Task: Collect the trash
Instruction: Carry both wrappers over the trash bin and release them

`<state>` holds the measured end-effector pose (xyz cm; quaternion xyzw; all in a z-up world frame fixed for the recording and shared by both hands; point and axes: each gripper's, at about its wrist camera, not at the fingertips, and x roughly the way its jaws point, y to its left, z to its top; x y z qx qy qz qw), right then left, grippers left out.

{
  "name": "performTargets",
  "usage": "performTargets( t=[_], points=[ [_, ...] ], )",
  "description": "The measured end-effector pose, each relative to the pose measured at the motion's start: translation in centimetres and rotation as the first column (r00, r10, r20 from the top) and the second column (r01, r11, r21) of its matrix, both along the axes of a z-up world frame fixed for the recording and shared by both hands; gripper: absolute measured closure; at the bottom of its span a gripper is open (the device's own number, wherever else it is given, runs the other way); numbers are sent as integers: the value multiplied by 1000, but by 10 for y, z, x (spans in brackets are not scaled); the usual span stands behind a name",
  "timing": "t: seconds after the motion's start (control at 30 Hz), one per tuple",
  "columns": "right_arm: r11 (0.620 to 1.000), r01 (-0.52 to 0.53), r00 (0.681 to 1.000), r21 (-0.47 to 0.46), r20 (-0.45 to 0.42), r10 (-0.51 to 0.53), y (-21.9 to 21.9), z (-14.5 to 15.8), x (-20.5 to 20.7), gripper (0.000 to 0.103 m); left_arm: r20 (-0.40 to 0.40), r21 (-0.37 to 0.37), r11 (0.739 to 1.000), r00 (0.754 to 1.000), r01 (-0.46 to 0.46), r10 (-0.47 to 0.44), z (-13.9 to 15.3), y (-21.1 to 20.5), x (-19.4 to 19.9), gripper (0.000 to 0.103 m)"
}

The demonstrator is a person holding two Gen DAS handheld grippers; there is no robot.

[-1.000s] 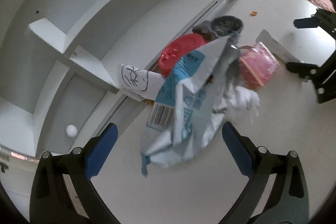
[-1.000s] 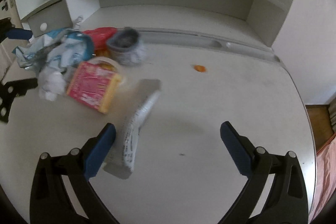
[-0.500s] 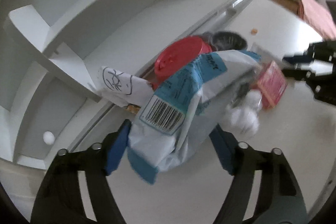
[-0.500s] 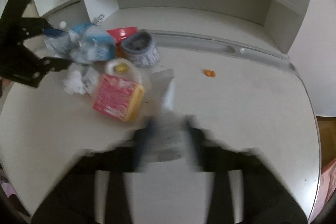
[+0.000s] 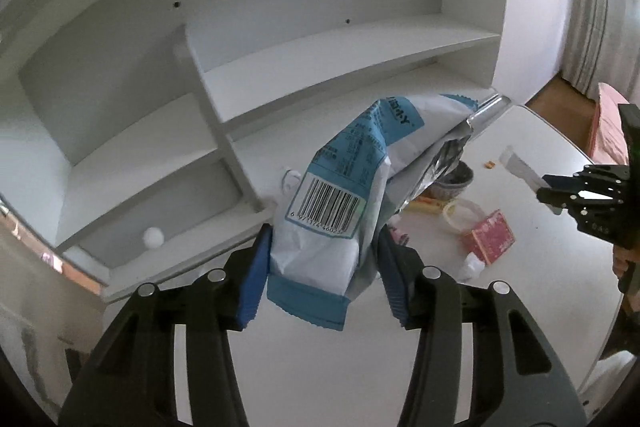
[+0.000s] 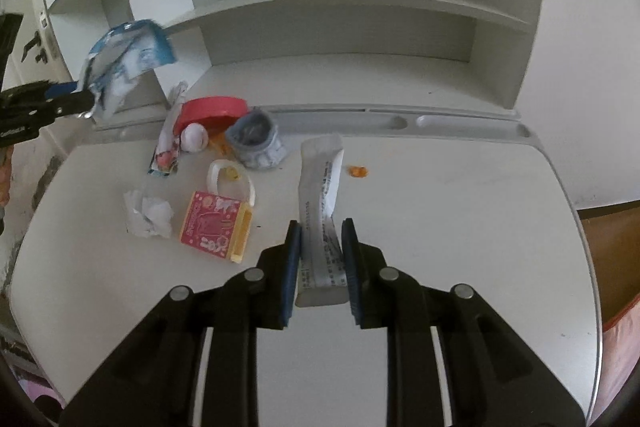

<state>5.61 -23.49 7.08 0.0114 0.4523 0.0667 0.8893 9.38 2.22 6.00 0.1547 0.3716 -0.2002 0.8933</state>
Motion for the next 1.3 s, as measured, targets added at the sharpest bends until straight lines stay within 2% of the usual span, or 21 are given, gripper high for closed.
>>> performTargets(
  t=[0.23, 0.33, 0.43, 0.53, 0.63, 0.73, 0.8, 0.87, 0.93, 0.97, 1.03, 1.1, 1.17, 1.2, 1.23, 1.27, 1.3],
  points=[
    [999, 7, 1000, 35, -7, -7, -7, -2, -10, 82, -23, -9, 1000, 1000, -1, 0, 0, -9, -10, 53],
    [998, 36, 999, 48, 26, -38, -24, 10, -19, 82, 2, -59, 996, 998, 66, -66, 20, -36, -23, 53],
    [992, 96, 993, 81, 55, -101, -60, 29, -39, 82, 29, -91, 984, 988, 152, -150, 35, -74, -43, 53],
    [971, 207, 972, 122, 83, -218, -120, 50, -75, 82, 40, -138, 949, 959, 283, -281, 44, -136, -70, 53],
    [926, 329, 933, 187, 89, -350, -190, 64, -128, 82, 36, -173, 887, 902, 429, -429, 46, -207, -102, 53],
    [874, 435, 891, 218, 40, -453, -253, 58, -184, 82, 14, -215, 815, 836, 539, -549, 40, -275, -136, 53],
    [841, 493, 864, 223, -19, -502, -288, 41, -215, 82, -12, -272, 760, 788, 590, -615, 32, -321, -160, 53],
    [796, 554, 831, 244, -116, -543, -322, 6, -247, 82, -48, -326, 708, 737, 626, -674, 19, -364, -182, 53],
    [750, 598, 801, 283, -207, -561, -346, -33, -272, 82, -82, -349, 679, 700, 646, -709, 0, -405, -203, 53],
    [727, 619, 785, 298, -250, -566, -355, -53, -280, 82, -115, -350, 666, 675, 659, -728, -18, -435, -219, 53],
    [675, 674, 737, 302, -344, -582, -373, -102, -300, 82, -158, -334, 662, 653, 671, -741, -45, -465, -235, 53],
    [634, 709, 700, 308, -413, -582, -383, -144, -314, 82, -225, -286, 681, 644, 674, -731, -89, -501, -250, 53],
    [604, 736, 668, 305, -472, -576, -389, -182, -323, 82, -298, -226, 713, 649, 664, -700, -137, -527, -255, 53],
    [592, 746, 654, 303, -498, -570, -391, -200, -327, 82, -324, -191, 714, 644, 673, -693, -161, -538, -257, 54],
    [579, 756, 641, 305, -523, -562, -392, -218, -330, 82, -324, -111, 709, 649, 697, -689, -185, -550, -268, 54],
    [569, 763, 631, 305, -541, -556, -391, -232, -333, 82, -349, -94, 711, 645, 697, -679, -201, -556, -266, 54],
    [561, 770, 622, 305, -560, -548, -392, -245, -335, 82, -395, -92, 724, 643, 684, -657, -221, -562, -265, 54]
  ],
)
